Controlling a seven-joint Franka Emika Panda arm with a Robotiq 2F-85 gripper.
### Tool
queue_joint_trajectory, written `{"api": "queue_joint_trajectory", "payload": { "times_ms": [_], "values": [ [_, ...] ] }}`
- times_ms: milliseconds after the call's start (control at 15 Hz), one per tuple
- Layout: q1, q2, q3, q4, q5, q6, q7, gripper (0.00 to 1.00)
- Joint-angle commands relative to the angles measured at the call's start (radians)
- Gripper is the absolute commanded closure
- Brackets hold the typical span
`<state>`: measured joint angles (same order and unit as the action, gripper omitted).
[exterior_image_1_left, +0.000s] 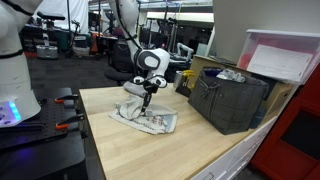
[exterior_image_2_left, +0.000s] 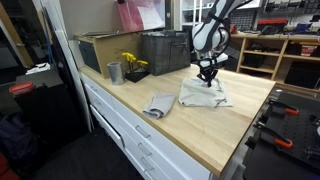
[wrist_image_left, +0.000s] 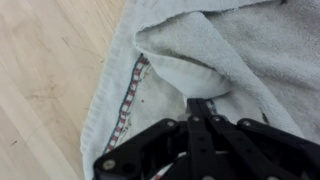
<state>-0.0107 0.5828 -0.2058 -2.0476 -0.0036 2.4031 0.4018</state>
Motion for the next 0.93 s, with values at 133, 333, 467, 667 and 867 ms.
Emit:
{"api": "queue_joint_trajectory", "payload": {
  "times_ms": [133,333,467,667,867],
  "values": [
    [0.049,-0.077,-0.087,-0.026,-0.102,-0.006,0.113,1.00],
    [0.072,-0.076,-0.142,-0.007,-0.176,-0.031,0.206,1.00],
    [0.078,-0.071,-0.167,0.004,-0.215,-0.042,0.263,1.00],
    [0.091,-0.058,-0.195,0.026,-0.284,-0.072,0.355,1.00],
    [0.097,-0.055,-0.203,0.046,-0.329,-0.120,0.484,1.00]
  ]
}}
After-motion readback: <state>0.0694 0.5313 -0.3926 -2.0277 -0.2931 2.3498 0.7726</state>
